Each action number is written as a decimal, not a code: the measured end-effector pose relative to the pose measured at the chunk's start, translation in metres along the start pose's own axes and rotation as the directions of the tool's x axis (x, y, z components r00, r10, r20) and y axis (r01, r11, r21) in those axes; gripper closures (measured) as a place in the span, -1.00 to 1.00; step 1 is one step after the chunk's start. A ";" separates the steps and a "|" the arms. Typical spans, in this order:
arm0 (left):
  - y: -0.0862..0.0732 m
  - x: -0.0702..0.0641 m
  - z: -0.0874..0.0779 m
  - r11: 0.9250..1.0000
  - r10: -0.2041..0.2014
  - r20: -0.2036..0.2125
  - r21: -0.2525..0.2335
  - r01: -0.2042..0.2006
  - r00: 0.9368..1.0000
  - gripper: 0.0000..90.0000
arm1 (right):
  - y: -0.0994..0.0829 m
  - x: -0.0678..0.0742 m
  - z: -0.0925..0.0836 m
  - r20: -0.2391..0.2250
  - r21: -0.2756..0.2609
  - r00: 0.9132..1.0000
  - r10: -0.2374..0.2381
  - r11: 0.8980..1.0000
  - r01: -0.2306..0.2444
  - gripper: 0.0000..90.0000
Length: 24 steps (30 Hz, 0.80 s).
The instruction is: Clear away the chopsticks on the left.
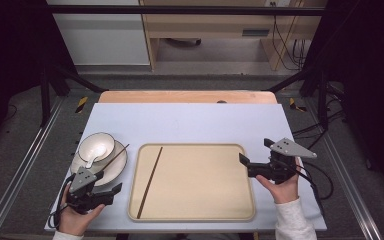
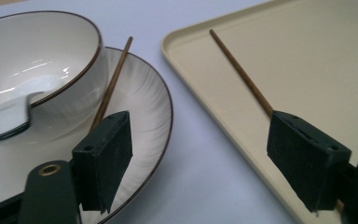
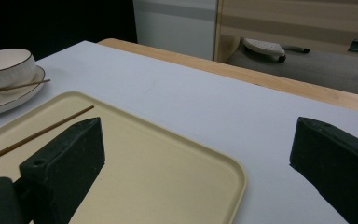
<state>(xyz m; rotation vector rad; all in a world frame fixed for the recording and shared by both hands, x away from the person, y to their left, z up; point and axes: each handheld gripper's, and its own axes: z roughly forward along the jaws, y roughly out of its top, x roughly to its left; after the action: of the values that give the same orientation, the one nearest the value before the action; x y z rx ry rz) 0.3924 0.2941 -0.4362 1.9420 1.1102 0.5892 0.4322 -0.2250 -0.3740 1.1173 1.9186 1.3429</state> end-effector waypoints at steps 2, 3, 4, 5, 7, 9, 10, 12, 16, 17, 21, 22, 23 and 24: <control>-0.002 0.008 -0.003 1.000 -0.012 -0.029 -0.001 0.012 1.000 -0.46 | 0.000 0.000 0.000 0.000 0.001 1.000 0.001 1.000 -0.001 -0.92; -0.003 0.012 -0.004 1.000 -0.017 -0.037 0.005 0.017 0.999 -0.45 | 0.000 0.000 0.001 0.001 0.002 1.000 0.001 1.000 -0.001 -0.92; -0.003 0.012 -0.004 1.000 -0.017 -0.037 0.005 0.017 0.999 -0.44 | 0.000 0.000 0.001 0.000 0.003 1.000 0.000 1.000 0.000 -0.92; -0.005 0.018 -0.005 1.000 -0.023 -0.058 0.014 0.024 0.998 -0.43 | -0.001 0.001 0.002 0.000 0.004 1.000 -0.002 1.000 0.002 -0.92; -0.007 0.023 -0.006 0.999 -0.035 -0.070 0.021 0.036 0.997 -0.41 | -0.001 0.001 0.002 -0.001 0.005 1.000 -0.004 1.000 0.004 -0.92; -0.008 0.026 -0.006 0.999 -0.040 -0.076 0.024 0.042 0.996 -0.37 | -0.001 0.001 0.002 -0.001 0.007 1.000 -0.001 1.000 0.001 -0.92; -0.009 0.028 -0.006 0.998 -0.046 -0.081 0.027 0.048 0.996 -0.37 | -0.001 0.001 0.002 -0.001 0.007 1.000 -0.001 1.000 0.001 -0.92; -0.010 0.033 -0.004 0.998 -0.051 -0.091 0.034 0.054 0.995 -0.30 | -0.001 0.001 0.003 0.000 0.007 1.000 -0.001 1.000 0.001 -0.92; -0.009 0.042 0.001 0.996 -0.041 -0.109 0.076 0.049 0.993 -0.17 | -0.001 0.001 0.004 -0.001 0.009 1.000 0.000 1.000 0.000 -0.92; -0.009 0.044 0.002 0.996 -0.047 -0.110 0.074 0.055 0.993 -0.17 | -0.001 0.001 0.004 -0.001 0.010 1.000 -0.002 1.000 0.002 -0.92; -0.006 0.054 0.010 0.992 -0.041 -0.109 0.112 0.053 0.993 0.05 | -0.002 0.002 0.006 -0.004 0.017 1.000 -0.007 1.000 0.007 -0.92; -0.006 0.054 0.010 0.992 -0.041 -0.109 0.112 0.053 0.993 0.09 | -0.002 0.002 0.006 -0.003 0.019 1.000 -0.007 1.000 0.007 -0.92; -0.005 0.055 0.011 0.992 -0.035 -0.108 0.119 0.048 0.993 0.09 | -0.002 0.002 0.006 -0.003 0.019 1.000 -0.007 1.000 0.007 -0.92; -0.005 0.057 0.012 0.991 -0.029 -0.102 0.126 0.041 0.994 0.14 | -0.002 0.002 0.006 -0.004 0.020 1.000 -0.007 1.000 0.007 -0.92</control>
<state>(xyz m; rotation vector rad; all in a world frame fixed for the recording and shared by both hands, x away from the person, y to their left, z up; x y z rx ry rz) 0.4273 0.3392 -0.4471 2.0164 1.2703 0.6152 0.4355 -0.2208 -0.3780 1.1171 1.9407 1.3254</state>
